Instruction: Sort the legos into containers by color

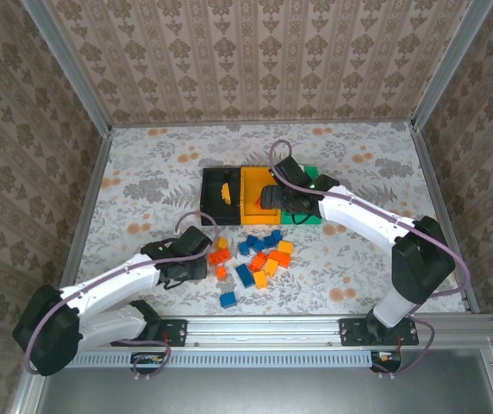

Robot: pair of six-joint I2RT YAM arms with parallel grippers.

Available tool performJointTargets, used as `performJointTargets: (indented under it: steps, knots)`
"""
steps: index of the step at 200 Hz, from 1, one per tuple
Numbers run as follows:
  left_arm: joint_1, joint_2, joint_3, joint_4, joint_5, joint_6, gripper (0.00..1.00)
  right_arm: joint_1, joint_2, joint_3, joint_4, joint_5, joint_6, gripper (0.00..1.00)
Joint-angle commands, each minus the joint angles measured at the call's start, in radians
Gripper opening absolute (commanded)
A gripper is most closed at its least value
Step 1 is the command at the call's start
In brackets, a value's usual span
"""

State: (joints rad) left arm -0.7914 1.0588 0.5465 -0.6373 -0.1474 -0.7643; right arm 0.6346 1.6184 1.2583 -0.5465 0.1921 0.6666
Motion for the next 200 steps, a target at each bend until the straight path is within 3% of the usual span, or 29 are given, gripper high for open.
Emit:
performJointTargets:
  steps: [1, 29, 70, 119, 147, 177, 200]
  knots:
    - [0.014, -0.035, 0.14, -0.067, -0.037, 0.054, 0.27, -0.006, -0.063, -0.04, 0.006, 0.017, 0.025, 0.87]
    - [0.055, 0.056, 0.313, -0.023, -0.03, 0.126, 0.27, -0.006, -0.102, -0.093, 0.034, 0.018, 0.033, 0.87]
    - [0.134, 0.323, 0.517, 0.107, -0.023, 0.214, 0.28, -0.016, -0.156, -0.158, 0.024, 0.027, 0.037, 0.88]
    - [0.206, 0.624, 0.726, 0.14, -0.044, 0.228, 0.29, -0.022, -0.219, -0.222, 0.016, 0.029, 0.044, 0.88]
    - [0.22, 0.713, 0.781, 0.151, -0.031, 0.206, 0.47, -0.022, -0.281, -0.261, -0.006, 0.023, 0.057, 0.89]
    - [0.217, 0.711, 0.799, 0.163, -0.006, 0.191, 0.7, -0.022, -0.315, -0.288, -0.017, 0.018, 0.059, 0.89]
    - [0.21, 0.651, 0.789, 0.167, 0.013, 0.184, 0.78, -0.023, -0.33, -0.299, -0.028, 0.001, 0.046, 0.89]
